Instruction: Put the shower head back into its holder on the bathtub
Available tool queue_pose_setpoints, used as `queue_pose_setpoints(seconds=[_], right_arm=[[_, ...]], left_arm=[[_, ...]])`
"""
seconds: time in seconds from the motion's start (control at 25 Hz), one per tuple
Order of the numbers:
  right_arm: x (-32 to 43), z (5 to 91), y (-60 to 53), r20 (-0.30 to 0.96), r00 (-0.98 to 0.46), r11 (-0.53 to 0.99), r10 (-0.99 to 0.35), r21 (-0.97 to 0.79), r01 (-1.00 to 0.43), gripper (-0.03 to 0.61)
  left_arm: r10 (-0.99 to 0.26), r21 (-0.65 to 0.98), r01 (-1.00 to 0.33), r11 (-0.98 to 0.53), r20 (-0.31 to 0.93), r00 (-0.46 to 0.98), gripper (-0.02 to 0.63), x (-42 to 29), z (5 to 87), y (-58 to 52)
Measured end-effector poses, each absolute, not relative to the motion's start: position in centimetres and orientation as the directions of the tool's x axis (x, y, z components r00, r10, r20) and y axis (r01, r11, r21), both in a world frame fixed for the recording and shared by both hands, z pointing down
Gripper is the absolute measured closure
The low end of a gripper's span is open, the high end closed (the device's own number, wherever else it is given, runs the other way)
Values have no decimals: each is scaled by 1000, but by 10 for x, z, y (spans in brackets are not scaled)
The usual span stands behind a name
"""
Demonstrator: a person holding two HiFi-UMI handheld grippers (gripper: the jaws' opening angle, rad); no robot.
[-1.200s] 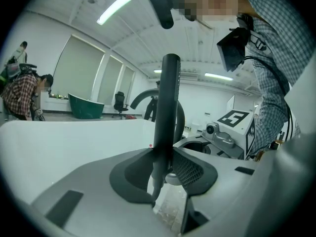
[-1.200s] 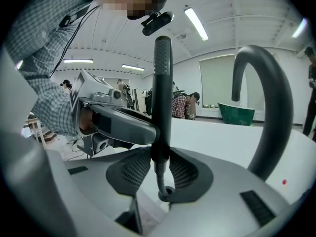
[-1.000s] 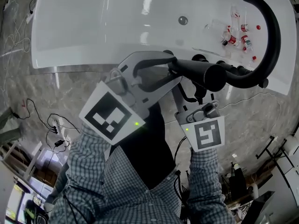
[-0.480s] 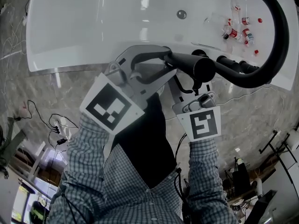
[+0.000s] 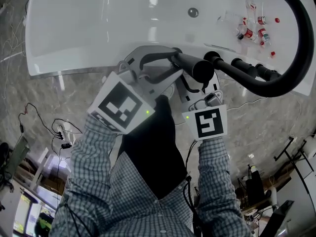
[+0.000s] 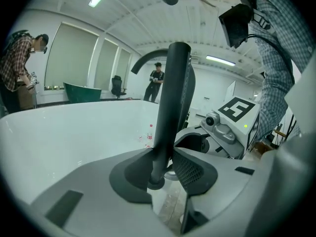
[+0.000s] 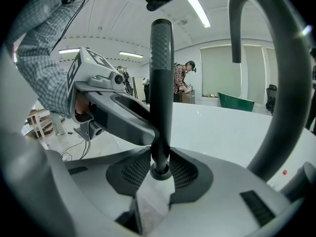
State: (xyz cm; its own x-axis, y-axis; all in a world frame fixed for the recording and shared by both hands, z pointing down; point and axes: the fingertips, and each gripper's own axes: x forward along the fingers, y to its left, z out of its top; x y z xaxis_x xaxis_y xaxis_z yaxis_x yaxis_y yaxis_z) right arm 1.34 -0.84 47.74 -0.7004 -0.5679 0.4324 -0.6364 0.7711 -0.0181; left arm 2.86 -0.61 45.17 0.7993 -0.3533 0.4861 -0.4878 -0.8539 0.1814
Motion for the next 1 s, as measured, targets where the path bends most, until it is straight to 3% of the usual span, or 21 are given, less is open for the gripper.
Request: queue_pose_setpoints(seconds=[0.56, 1.0], right_arm=[[15, 510, -6, 512, -673, 779, -534, -11, -627, 462], [18, 520, -5, 560, -651, 791, -512, 13, -611, 462]], left_arm=[[-329, 170, -498, -851, 567, 755, 489, 27, 484, -4], [-321, 195, -496, -846, 557, 766, 489, 29, 488, -4]])
